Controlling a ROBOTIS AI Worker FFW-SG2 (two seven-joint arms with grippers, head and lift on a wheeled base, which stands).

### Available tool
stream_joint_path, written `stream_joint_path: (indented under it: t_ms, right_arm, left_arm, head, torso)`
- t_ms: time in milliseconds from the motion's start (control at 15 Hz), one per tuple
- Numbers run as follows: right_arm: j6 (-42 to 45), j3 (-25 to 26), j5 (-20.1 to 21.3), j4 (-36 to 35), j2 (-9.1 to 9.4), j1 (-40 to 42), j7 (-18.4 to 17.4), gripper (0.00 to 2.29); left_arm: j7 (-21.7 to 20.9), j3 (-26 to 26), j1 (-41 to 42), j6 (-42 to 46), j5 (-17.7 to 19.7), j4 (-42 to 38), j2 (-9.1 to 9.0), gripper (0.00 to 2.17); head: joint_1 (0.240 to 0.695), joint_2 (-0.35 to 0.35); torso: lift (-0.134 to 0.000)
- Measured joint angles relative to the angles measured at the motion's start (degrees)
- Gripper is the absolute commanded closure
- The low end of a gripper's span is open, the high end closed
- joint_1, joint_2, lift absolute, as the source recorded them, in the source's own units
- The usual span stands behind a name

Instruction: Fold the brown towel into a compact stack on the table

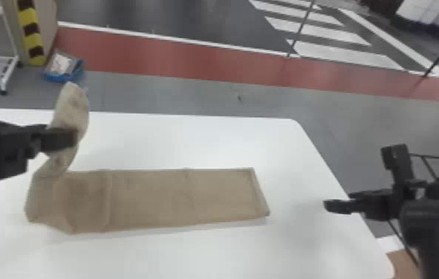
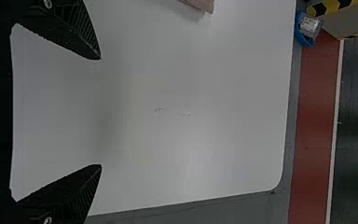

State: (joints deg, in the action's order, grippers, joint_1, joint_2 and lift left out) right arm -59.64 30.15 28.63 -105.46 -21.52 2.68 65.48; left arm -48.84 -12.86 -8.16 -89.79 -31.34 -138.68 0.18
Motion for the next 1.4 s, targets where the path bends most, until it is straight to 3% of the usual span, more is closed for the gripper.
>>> stream_joint_path:
  t_ms: [267,467,533,667,1133,1400]
  right_arm:
    - [0.4,0.4,-0.5,0.0,0.0,0.4,0.0,0.05]
    - [0.3,0.4,-0.5,-0.5,0.24,0.7,0.0,0.05]
    - [0.3,0.6,-0.5,-0.9,0.31,0.9,0.0,0.05]
    - [0.2,1.1,-0.5,-1.3,0.32,1.3,0.1,0.05]
    - [-3.9,2.0,-2.5,-7.1,0.86,1.4,1.5,0.05]
    - [-10.5,-0.3,-4.8,-14.0,3.67,1.7,2.6,0.05]
  left_arm:
    - [8.2,-11.8,0.4,0.0,-3.2,6.4,0.0,1.89]
    - [17.0,-15.7,-0.1,0.0,-1.3,13.8,0.0,1.89]
    - [19.2,-16.7,-0.3,0.0,-0.7,15.2,0.0,1.72]
    - [22.0,-18.2,-0.3,0.0,0.9,16.1,0.0,0.0]
    - [21.8,-21.1,2.1,0.0,3.2,13.5,0.0,0.03]
    - [20.7,-19.9,3.6,0.0,2.7,9.3,0.0,0.03]
  head:
    - [0.695,-0.35]
    - [0.695,-0.35]
    - [0.695,-0.35]
    - [0.695,-0.35]
    - [0.695,-0.35]
    - [0.695,-0.35]
  torso:
    - [-0.124]
    - [-0.124]
    - [-0.124]
    - [-0.124]
    - [-0.124]
    - [-0.124]
